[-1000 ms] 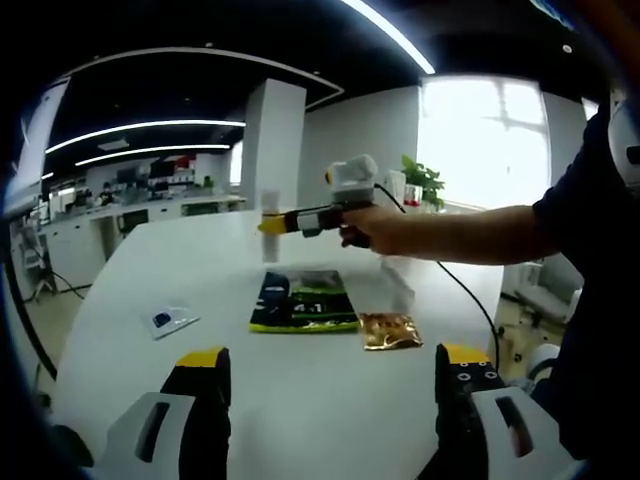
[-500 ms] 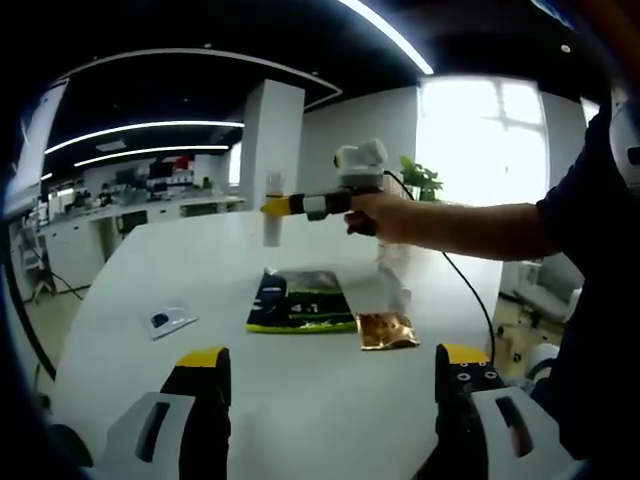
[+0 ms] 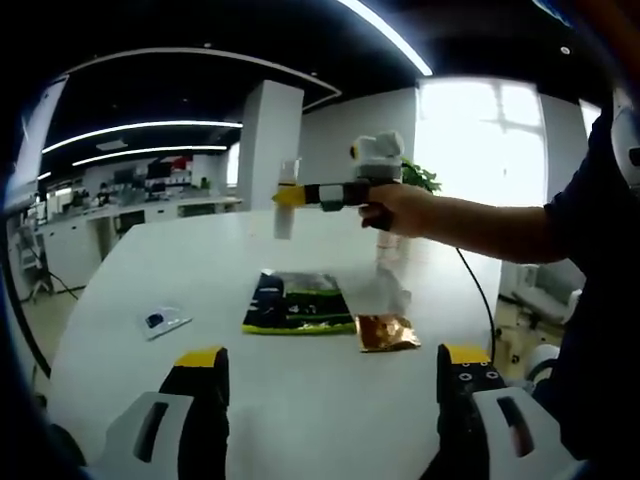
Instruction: Arrange the skincare products in the storage area until every visible bottle or jar stands upright without overlapping.
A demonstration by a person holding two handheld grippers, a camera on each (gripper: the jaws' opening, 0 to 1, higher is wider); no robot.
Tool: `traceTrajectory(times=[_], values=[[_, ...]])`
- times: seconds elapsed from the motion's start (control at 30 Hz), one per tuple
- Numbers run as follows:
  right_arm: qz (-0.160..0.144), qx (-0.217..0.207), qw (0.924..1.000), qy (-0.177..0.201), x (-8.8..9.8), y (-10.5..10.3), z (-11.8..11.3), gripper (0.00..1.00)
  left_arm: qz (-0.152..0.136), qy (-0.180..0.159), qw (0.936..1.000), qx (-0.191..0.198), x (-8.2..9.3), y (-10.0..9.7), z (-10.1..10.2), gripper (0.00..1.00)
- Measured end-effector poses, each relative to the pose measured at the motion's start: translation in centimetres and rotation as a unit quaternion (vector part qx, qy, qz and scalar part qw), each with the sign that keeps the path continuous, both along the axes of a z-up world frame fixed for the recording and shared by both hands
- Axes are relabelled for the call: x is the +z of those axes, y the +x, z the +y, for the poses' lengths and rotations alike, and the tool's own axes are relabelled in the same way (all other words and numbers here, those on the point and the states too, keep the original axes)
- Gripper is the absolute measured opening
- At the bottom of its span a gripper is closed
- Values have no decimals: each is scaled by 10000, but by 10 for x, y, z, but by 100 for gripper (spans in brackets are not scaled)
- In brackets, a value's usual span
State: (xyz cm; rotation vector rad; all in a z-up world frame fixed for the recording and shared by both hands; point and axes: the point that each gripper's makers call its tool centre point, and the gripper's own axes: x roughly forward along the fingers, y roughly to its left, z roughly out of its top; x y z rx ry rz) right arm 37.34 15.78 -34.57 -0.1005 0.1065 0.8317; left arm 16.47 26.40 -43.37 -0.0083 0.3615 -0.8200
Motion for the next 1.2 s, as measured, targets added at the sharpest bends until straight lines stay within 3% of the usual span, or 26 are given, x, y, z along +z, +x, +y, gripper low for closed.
traceTrajectory(times=[0.33,0.8,0.93,1.2], values=[[-150,-21,9997,-205,4,-12,-4,21,-44,-98,9999,-45,2,2,-5,90],[-135,11,9998,-123,10,-33,-19,21,-222,-220,9994,-144,5,4,-20,96],[-110,-14,9999,-125,9,-42,-20,21,-197,-437,9987,-163,11,5,-24,97],[-148,-107,9997,-150,9,-53,-32,21,-190,-463,9986,-158,8,5,-28,99]])
